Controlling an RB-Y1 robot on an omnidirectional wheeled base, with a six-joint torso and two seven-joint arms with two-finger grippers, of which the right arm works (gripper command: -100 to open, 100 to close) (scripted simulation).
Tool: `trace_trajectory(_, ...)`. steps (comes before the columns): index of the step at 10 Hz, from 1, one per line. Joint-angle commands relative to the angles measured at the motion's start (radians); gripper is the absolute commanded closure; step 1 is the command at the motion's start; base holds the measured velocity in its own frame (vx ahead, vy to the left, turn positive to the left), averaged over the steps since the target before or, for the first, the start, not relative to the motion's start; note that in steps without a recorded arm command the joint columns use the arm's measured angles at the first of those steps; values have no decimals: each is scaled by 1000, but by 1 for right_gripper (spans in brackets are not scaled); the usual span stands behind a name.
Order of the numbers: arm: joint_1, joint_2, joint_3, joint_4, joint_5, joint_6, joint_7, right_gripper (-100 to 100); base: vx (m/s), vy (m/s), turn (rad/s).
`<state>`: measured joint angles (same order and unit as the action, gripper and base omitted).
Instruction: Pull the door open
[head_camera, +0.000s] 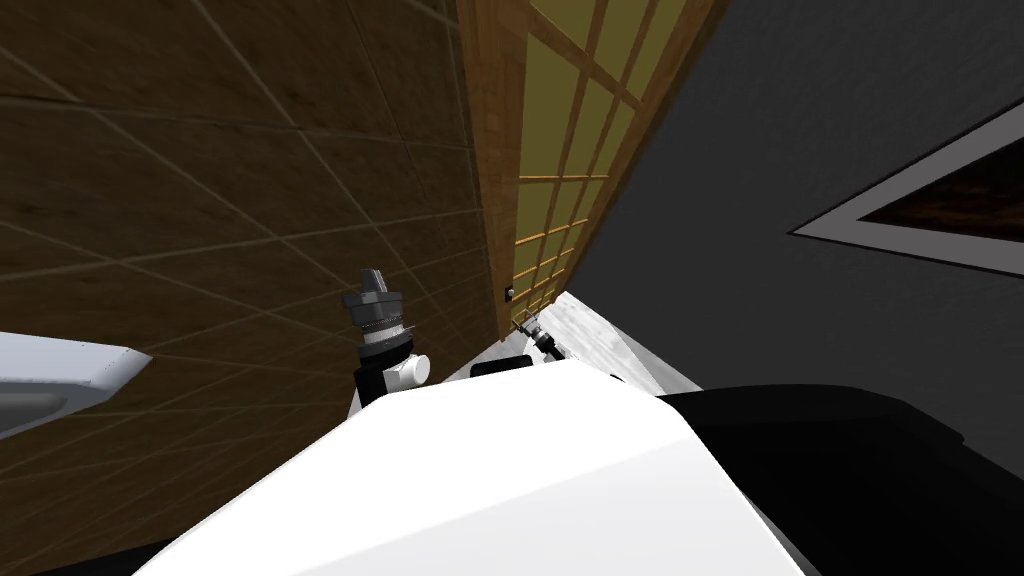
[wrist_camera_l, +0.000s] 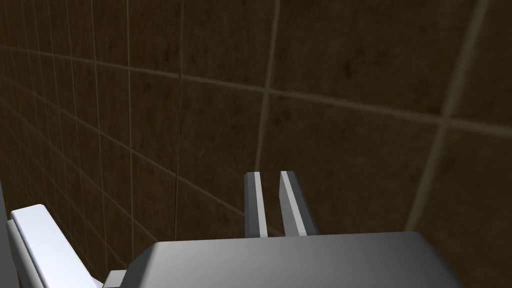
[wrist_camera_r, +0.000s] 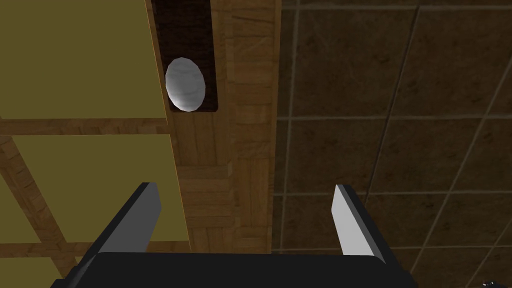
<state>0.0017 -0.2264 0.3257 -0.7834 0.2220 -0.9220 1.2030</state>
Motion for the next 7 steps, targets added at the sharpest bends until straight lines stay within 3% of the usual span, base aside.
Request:
trace_trajectory(1, 8, -1, -35, 4, 5, -6, -7, -100, -51, 58, 214)
trace_trajectory(7, 61, 2, -180, -7, 31, -22, -26, -100, 2, 57, 201)
